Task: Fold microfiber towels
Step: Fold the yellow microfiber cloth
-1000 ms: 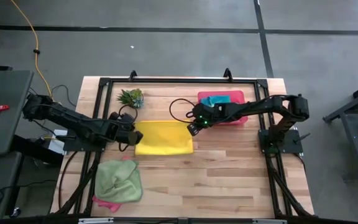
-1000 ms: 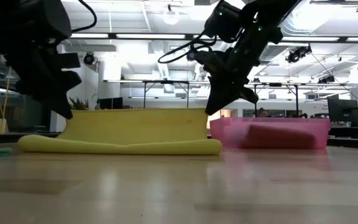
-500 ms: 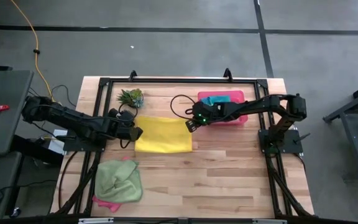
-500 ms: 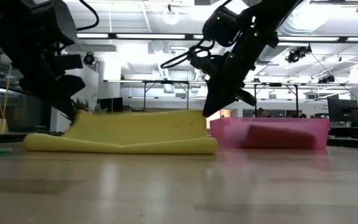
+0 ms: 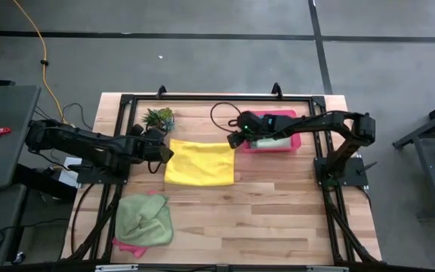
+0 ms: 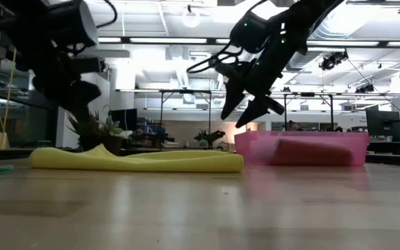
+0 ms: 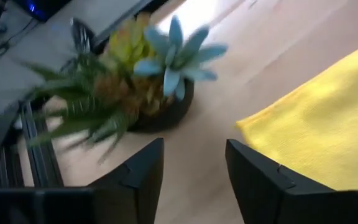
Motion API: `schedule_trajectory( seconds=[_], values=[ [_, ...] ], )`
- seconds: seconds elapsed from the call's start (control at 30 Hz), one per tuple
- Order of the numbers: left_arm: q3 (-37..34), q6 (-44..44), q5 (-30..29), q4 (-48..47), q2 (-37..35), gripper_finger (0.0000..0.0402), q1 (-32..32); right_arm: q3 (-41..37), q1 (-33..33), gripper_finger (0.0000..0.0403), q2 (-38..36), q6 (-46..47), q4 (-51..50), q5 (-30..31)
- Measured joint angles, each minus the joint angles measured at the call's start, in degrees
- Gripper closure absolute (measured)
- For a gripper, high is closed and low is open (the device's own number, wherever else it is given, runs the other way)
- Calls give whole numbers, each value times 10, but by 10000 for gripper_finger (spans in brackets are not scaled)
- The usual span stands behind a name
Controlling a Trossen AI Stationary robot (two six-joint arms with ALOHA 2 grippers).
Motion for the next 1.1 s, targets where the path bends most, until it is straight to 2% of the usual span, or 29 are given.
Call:
schedule_trajectory(
  seconds=[0.13,0.2,0.33,0.43,0.57,0.63,0.7,0.8,0.87,0.9,1.03,1.1],
  values=[
    [23,53,24,5,-29,227,-2,0,-8,163,-28,-31,1,-30],
    [24,79,72,28,-52,225,-7,0,-2,160,-40,-51,2,-51],
    [-3,157,208,94,-104,227,-20,0,31,160,-55,-89,-3,-101],
    [-36,167,264,142,-131,233,-29,0,72,160,-55,-110,-27,-103],
    [-84,160,281,221,-142,251,-39,-15,138,164,-55,-135,-31,-67],
    [-102,159,282,254,-141,273,-44,-25,165,180,-54,-126,-14,-46],
    [-114,159,282,277,-127,309,-44,-38,187,215,-51,-98,18,-23],
    [-124,158,295,272,-104,377,-43,-59,207,301,-32,-47,38,9],
    [-124,146,310,271,-88,391,-43,-71,213,368,-15,-19,71,20],
    [-124,142,312,272,-79,389,-43,-75,215,385,-5,-11,94,21],
    [-124,141,335,273,-46,399,-47,-76,216,379,46,39,147,19],
    [-124,143,335,272,-28,399,-51,-75,219,392,65,53,181,15]
  ],
)
